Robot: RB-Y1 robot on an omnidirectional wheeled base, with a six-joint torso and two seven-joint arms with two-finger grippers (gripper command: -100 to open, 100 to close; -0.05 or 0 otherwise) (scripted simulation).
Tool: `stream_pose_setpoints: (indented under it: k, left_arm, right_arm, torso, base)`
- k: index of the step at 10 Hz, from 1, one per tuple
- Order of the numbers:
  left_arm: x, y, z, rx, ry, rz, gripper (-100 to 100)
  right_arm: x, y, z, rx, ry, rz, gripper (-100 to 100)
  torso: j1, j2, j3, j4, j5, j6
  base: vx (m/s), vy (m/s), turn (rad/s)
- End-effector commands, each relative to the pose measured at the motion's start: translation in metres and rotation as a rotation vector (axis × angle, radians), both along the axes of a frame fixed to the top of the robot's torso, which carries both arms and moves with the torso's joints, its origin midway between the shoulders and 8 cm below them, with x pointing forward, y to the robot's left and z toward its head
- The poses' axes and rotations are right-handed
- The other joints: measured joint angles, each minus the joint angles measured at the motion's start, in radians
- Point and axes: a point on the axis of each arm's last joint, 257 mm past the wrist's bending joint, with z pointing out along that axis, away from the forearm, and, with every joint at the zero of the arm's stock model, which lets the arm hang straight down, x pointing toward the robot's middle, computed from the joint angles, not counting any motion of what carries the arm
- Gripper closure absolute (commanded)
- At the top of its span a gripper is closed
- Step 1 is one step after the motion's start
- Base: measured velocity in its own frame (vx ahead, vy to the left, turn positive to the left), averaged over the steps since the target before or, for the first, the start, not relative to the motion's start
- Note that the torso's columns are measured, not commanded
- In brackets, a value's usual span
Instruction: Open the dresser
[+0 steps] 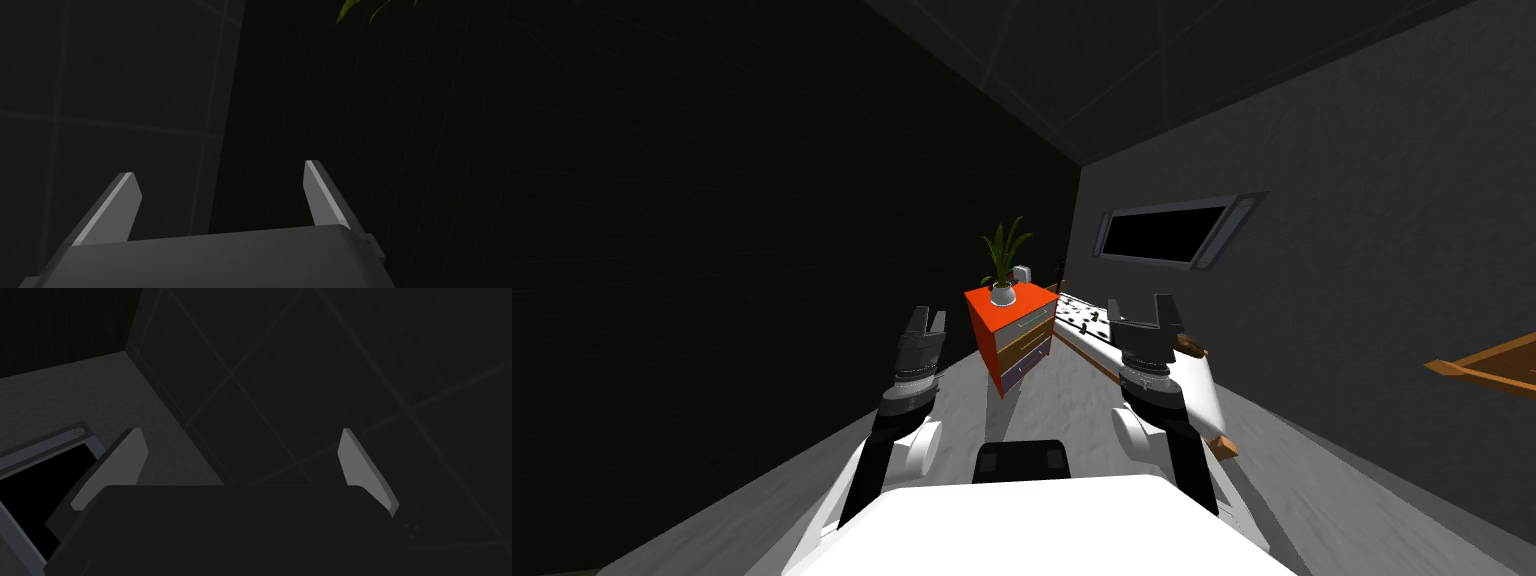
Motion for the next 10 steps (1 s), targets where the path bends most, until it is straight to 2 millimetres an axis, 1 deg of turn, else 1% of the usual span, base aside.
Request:
stream_pose_setpoints:
  k: [1, 3, 9, 10]
  left_arm:
    - [0.0000, 0.0000, 0.0000, 0.000, 0.000, 0.000, 0]
    - [0.0000, 0.0000, 0.0001, 0.000, 0.000, 0.000, 0]
    - [-0.0001, 0.0000, 0.0002, 0.000, 0.000, 0.000, 0]
    - [0.0032, -0.0011, -0.0079, 0.034, 0.021, -0.015, -100]
  right_arm:
    - [0.0000, 0.0000, 0.0000, 0.000, 0.000, 0.000, 0]
    - [0.0000, 0.0000, 0.0001, 0.000, 0.000, 0.000, 0]
    - [-0.0001, 0.0000, 0.0001, 0.000, 0.000, 0.000, 0]
    - [-0.0001, 0.0000, 0.0001, 0.000, 0.000, 0.000, 0]
  torso:
    - [0.000, 0.040, -0.082, 0.041, 0.000, 0.000]
    - [0.000, 0.175, -0.351, 0.176, 0.000, 0.000]
    - [0.000, 0.618, -1.234, 0.617, 0.000, 0.000]
    - [0.000, 0.691, -1.382, 0.691, 0.000, 0.000]
  base:
    - [0.000, 0.000, 0.000]
    - [0.000, 0.000, 0.000]
    - [0.000, 0.000, 0.000]
    - [0.036, -0.047, 0.039]
